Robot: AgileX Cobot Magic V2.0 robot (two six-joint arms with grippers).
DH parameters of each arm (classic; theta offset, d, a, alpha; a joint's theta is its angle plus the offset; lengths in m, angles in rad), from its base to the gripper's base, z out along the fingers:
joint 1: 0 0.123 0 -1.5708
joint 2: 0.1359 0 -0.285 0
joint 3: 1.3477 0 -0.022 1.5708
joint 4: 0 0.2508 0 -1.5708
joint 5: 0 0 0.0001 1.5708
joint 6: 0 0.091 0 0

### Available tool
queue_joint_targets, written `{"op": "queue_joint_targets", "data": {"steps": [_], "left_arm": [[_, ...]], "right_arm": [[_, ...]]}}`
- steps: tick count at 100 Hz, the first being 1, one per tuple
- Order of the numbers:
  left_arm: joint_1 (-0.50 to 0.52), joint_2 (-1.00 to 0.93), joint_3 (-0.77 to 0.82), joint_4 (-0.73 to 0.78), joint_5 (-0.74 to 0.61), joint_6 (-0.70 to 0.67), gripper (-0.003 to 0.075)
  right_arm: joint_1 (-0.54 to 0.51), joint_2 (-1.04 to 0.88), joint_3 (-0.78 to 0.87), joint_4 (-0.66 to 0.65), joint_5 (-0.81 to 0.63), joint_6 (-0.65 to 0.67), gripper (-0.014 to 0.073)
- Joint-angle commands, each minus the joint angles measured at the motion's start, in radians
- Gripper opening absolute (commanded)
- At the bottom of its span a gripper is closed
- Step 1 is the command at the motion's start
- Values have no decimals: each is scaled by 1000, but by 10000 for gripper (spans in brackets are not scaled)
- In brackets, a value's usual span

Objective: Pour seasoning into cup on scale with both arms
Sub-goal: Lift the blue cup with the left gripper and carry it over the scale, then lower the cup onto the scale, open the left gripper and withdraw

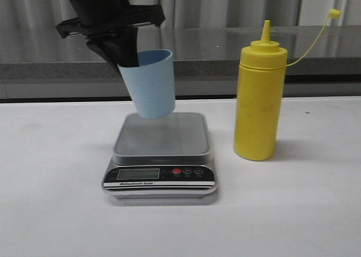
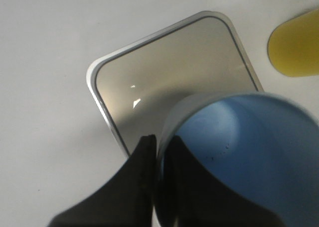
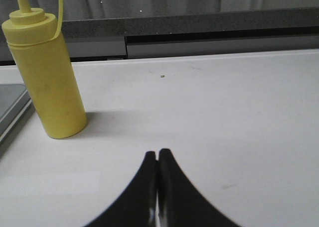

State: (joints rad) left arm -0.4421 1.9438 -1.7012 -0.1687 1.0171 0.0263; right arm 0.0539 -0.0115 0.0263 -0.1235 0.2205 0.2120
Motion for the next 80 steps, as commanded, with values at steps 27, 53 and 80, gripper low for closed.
{"op": "queue_joint_targets", "data": {"steps": [27,53,80], "left_arm": [[-26,14,-68,34,-1,1,-20],[-30,30,-68,34,5,1,-20],[-30,30,-68,34,3,1,-19]], "right_arm": [[-6,-20,-16,-4,-84,-6,-68],[-6,-20,-16,-4,-84,-6,-68],[-6,-20,-16,-4,-84,-6,-68]]}}
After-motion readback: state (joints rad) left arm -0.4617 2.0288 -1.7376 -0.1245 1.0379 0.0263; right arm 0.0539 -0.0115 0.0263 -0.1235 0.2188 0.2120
